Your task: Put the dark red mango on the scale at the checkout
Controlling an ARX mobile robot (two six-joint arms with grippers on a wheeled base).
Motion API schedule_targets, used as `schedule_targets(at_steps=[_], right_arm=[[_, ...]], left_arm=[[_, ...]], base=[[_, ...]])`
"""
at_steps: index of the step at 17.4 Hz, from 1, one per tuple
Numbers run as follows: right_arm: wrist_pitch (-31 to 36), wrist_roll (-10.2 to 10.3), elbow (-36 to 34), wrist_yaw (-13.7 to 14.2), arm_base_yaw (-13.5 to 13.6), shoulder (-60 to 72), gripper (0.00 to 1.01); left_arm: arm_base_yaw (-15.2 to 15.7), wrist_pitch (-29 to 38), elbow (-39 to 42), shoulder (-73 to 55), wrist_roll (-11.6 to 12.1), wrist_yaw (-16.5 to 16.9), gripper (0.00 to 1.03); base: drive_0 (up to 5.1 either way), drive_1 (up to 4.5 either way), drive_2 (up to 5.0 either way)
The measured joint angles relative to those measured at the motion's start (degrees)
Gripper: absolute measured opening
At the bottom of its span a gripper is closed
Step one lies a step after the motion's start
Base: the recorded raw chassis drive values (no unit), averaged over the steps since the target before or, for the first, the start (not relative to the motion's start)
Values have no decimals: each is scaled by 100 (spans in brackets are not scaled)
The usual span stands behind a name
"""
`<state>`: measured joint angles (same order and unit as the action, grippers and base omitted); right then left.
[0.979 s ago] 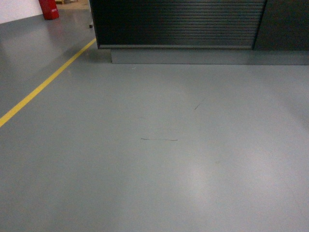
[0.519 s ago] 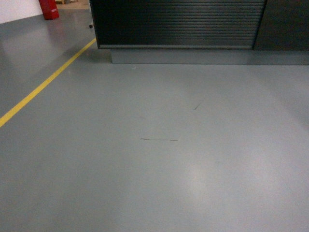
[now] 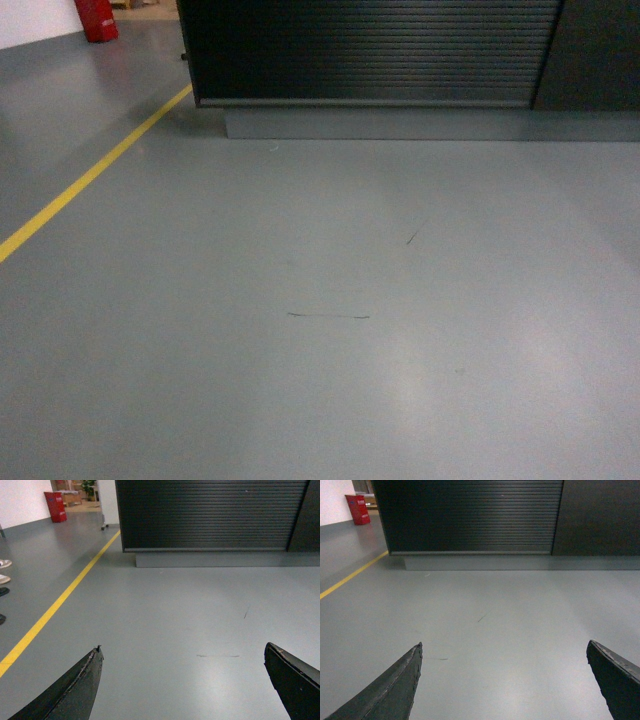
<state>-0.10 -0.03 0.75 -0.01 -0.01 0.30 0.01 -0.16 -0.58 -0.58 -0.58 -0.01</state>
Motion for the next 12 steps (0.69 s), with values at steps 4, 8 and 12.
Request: schedule_targets(at_steps=[4, 8, 12], right_arm=[[-7, 0, 0, 0, 0, 0, 98], [-13, 0, 0, 2, 0, 0, 98], [-9, 0, 0, 0, 0, 0, 98]], left_arm=[[0, -15, 0, 0, -2, -2, 98], [0, -13, 0, 0, -2, 0, 98], [0, -2, 0, 0, 0, 0, 98]], base=[[4, 356, -347], [4, 356, -347], [4, 356, -347]])
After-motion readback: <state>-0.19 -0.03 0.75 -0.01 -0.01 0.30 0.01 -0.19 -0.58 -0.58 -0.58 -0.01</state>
